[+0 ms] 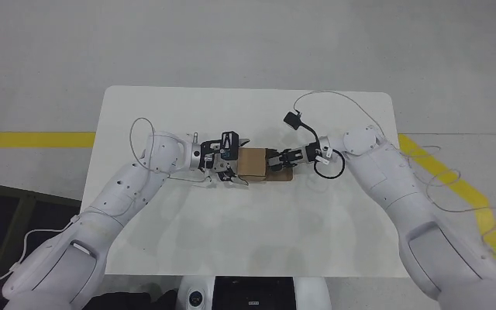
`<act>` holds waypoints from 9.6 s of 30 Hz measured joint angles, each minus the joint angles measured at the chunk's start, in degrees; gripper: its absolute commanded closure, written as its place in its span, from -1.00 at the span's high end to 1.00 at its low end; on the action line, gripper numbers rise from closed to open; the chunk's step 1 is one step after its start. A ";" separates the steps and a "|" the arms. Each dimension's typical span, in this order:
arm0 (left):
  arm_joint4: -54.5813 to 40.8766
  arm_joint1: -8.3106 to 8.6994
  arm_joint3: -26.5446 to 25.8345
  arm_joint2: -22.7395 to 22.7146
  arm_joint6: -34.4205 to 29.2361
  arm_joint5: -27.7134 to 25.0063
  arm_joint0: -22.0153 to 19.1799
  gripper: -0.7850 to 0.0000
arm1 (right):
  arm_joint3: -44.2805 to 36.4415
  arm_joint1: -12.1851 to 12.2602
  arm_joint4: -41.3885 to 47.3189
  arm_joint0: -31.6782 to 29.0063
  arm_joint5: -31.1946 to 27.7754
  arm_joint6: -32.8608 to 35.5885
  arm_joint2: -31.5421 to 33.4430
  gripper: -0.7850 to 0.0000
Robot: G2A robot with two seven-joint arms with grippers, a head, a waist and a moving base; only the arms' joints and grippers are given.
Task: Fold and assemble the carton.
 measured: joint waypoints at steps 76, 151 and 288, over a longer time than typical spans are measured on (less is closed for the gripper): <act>2.00 -0.12 -0.27 -0.99 0.21 -1.43 0.66 1.00 | 7.13 -3.68 1.05 2.63 -1.05 -0.48 -1.03 -1.00; 2.46 1.56 -1.34 2.02 3.56 -1.47 0.06 1.00 | 2.67 -4.95 0.29 0.56 0.59 1.15 -3.29 -1.00; -0.32 2.76 -0.79 5.70 2.13 -1.47 -1.81 1.00 | -18.41 5.00 -15.32 -4.14 16.00 3.43 9.49 -0.28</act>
